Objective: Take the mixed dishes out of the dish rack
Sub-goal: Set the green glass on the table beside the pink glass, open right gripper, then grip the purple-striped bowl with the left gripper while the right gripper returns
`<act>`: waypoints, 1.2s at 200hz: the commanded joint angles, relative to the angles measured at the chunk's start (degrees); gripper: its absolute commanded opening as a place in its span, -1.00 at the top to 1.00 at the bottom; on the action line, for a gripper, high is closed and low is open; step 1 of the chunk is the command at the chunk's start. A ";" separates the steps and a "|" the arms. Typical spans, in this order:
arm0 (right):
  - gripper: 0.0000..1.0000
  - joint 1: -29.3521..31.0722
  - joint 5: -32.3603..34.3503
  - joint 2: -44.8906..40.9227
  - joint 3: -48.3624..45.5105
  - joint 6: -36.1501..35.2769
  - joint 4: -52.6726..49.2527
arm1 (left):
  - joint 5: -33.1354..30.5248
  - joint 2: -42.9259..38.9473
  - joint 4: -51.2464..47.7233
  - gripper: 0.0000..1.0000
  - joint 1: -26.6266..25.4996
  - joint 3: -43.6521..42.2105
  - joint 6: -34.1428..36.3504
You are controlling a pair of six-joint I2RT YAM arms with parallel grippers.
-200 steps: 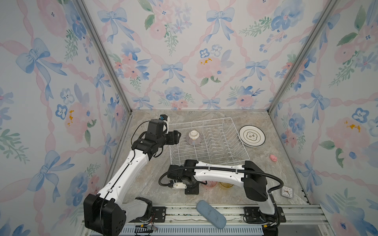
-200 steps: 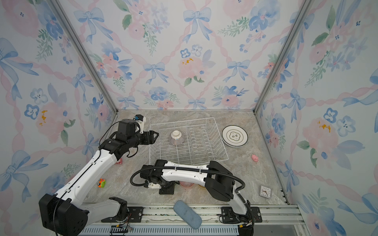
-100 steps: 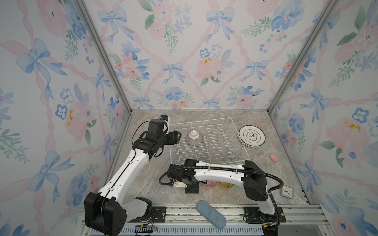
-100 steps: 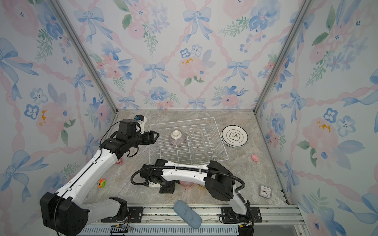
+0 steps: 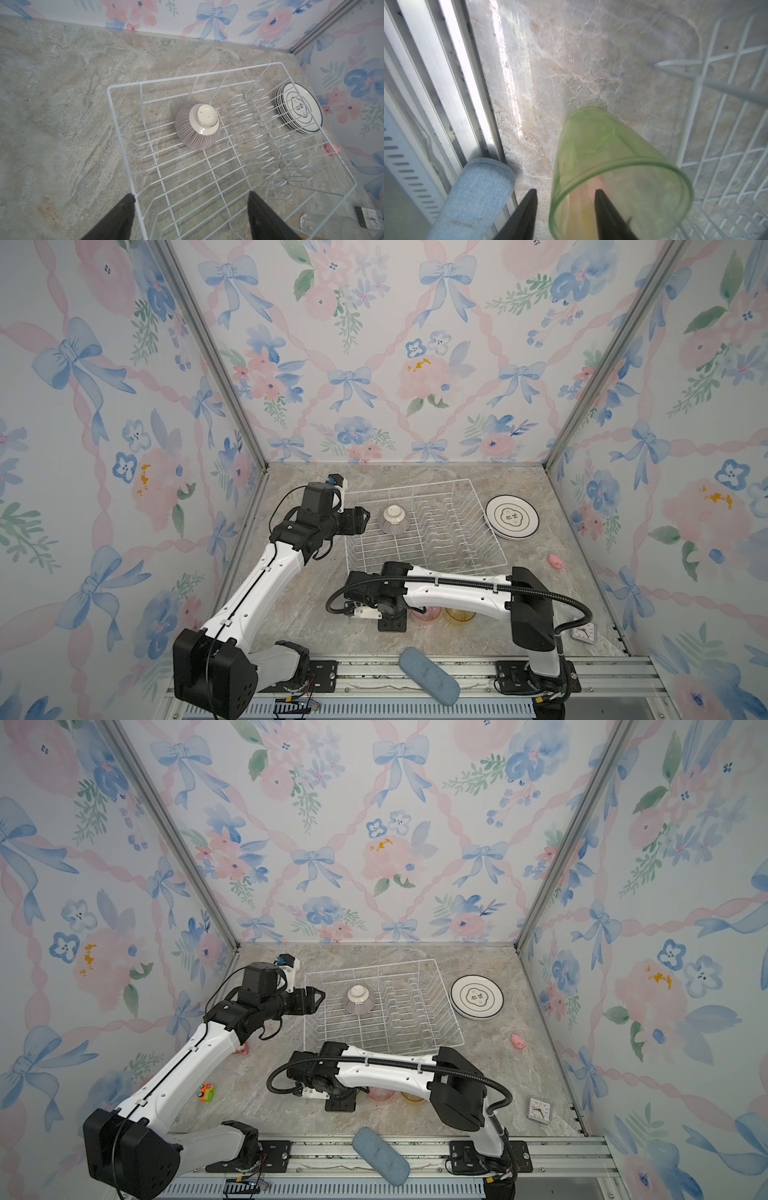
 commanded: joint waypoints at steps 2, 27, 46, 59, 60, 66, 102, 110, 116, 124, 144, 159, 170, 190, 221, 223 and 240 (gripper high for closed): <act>0.01 -0.53 -2.61 -6.34 -1.25 0.62 2.05 | 0.21 0.39 -0.98 -0.63 0.34 0.27 1.56; -0.10 -2.26 -4.76 -13.24 -3.03 1.46 4.56 | -0.14 1.20 -0.95 -0.63 0.17 0.18 1.78; -0.17 -6.20 -5.41 -19.43 -5.35 3.55 7.05 | -1.61 2.42 -0.94 -0.61 -0.71 0.05 2.00; -0.20 -9.78 -5.86 -23.73 -7.56 5.41 9.21 | -2.64 3.46 -0.98 -0.61 -2.01 0.27 2.27; -0.20 -10.05 -5.87 -24.01 -7.67 5.56 9.37 | -2.79 3.59 -0.98 -0.61 -2.12 0.29 2.29; -0.23 -11.86 -5.72 -25.90 -8.72 6.59 10.25 | -3.44 4.20 -0.91 -0.61 -2.88 0.55 2.52; -0.35 -23.34 -5.63 -35.73 -15.00 12.53 15.37 | -8.26 10.07 -1.69 -0.61 -8.15 4.62 3.77; -0.36 -25.72 -5.86 -37.59 -16.58 13.51 16.63 | -9.49 11.83 -2.19 -0.60 -9.35 6.03 4.13; -0.37 -27.19 -6.11 -38.86 -17.76 14.10 17.42 | -10.40 13.17 -2.45 -0.60 -10.05 7.23 4.30; -0.39 -28.75 -6.58 -40.27 -18.92 14.58 18.22 | -11.24 14.86 -2.73 -0.59 -10.81 8.66 4.56; -0.42 -31.71 -7.88 -43.20 -21.89 14.97 19.84 | -12.61 18.91 -3.08 -0.55 -11.79 11.87 4.84; -0.43 -33.41 -8.82 -44.37 -23.29 15.17 20.33 | -12.59 21.70 -3.04 -0.49 -12.01 14.14 4.70; -0.44 -34.70 -9.46 -44.80 -24.09 15.26 20.64 | -12.67 23.91 -3.15 -0.46 -12.16 15.80 4.81; -0.44 -36.80 -10.58 -45.20 -25.15 15.25 21.11 | -13.49 28.23 -3.99 -0.46 -12.76 19.18 4.85; -0.44 -40.07 -12.84 -46.07 -26.78 14.99 22.51 | -14.14 34.52 -5.47 -0.45 -13.58 24.32 5.36; -0.44 -40.23 -12.97 -46.10 -26.88 14.99 22.60 | -14.15 34.82 -5.53 -0.45 -13.60 24.55 5.37; -0.44 -41.78 -14.18 -46.42 -27.58 14.87 23.27 | -14.80 37.20 -5.80 -0.44 -13.69 26.63 5.14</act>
